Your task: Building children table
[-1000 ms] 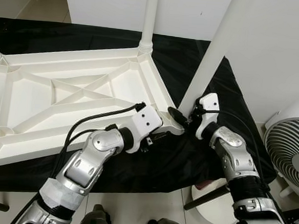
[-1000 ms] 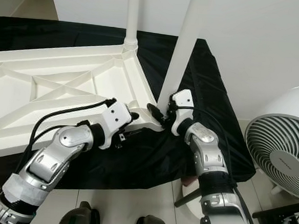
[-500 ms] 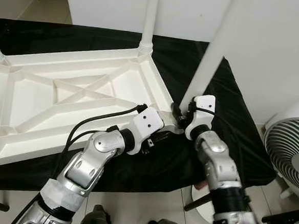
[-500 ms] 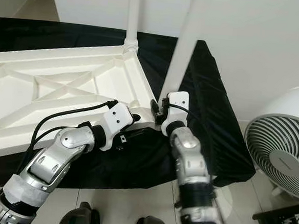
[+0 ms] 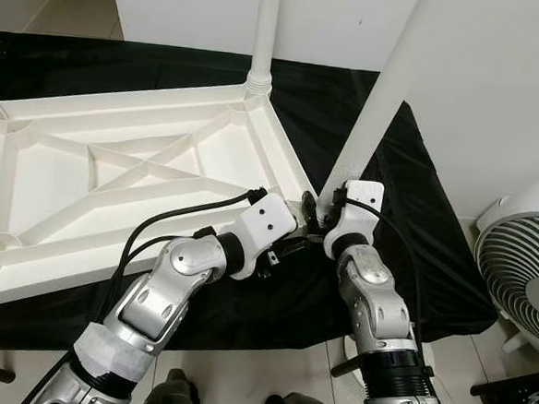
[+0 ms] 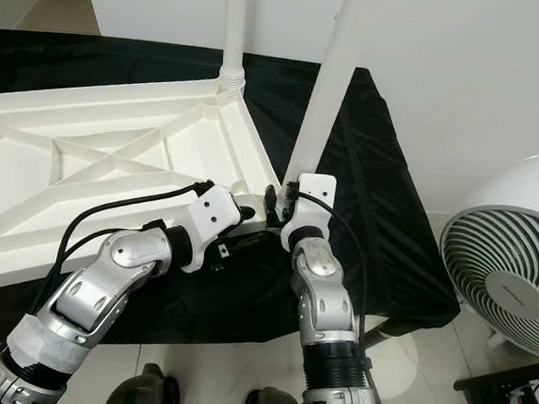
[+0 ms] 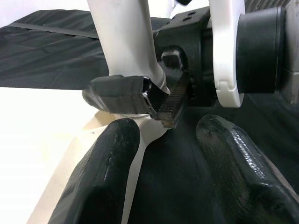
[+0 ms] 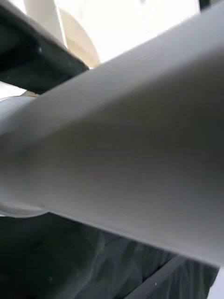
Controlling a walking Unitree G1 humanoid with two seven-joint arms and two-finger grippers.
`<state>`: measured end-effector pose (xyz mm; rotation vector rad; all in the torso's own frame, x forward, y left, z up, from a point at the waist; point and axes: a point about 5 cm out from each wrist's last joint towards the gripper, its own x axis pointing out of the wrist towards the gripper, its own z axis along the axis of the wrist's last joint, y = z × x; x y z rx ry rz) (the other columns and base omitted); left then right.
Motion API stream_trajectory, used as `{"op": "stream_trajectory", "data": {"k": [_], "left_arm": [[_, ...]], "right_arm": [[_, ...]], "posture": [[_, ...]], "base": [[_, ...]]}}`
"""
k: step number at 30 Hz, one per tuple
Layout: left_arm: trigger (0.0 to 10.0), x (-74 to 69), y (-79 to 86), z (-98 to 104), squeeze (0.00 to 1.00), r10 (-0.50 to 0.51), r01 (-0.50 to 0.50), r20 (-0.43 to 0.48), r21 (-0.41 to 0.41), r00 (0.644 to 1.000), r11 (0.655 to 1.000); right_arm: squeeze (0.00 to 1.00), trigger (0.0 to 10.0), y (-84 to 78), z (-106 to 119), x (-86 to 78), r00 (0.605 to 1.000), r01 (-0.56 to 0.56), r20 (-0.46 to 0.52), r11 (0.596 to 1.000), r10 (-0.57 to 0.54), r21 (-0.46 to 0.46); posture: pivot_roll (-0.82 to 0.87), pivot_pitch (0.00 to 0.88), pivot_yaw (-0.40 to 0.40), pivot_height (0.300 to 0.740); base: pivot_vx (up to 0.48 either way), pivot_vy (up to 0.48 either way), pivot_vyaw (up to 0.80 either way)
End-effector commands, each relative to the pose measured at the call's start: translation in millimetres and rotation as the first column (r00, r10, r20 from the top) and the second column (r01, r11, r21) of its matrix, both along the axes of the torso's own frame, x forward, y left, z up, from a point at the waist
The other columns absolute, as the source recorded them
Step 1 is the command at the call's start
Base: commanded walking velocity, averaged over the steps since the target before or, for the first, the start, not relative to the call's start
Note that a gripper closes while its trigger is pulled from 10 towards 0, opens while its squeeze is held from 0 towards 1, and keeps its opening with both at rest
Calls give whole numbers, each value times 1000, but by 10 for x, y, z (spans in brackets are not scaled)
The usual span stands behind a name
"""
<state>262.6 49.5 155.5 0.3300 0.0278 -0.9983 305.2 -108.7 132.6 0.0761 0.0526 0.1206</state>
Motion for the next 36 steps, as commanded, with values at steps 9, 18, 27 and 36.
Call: {"op": "stream_trajectory", "data": {"k": [9,18,27,36], "left_arm": [[10000,-1,-10,24,0,-11,11,1,-1,1000,1000],[10000,8,-10,34,0,-7,7,4,-5,1000,1000],[10000,12,-4,49,0,-3,3,8,-8,1000,1000],[10000,28,6,62,0,1,-1,15,-6,1000,1000]], "right_arm": [[0,10000,-207,103,77,953,-296,27,948,301,-118],[0,10000,-308,66,111,866,-489,-5,847,499,-207],[0,10000,-311,-26,184,785,-611,-49,758,618,-227],[0,0,-311,-58,234,741,-660,-67,706,669,-257]], "posture": [[-9,31,-48,740],[-5,32,-50,740],[5,31,-52,740],[11,25,-53,740]], "base": [[0,0,0],[0,0,0],[0,0,0],[0,0,0]]}}
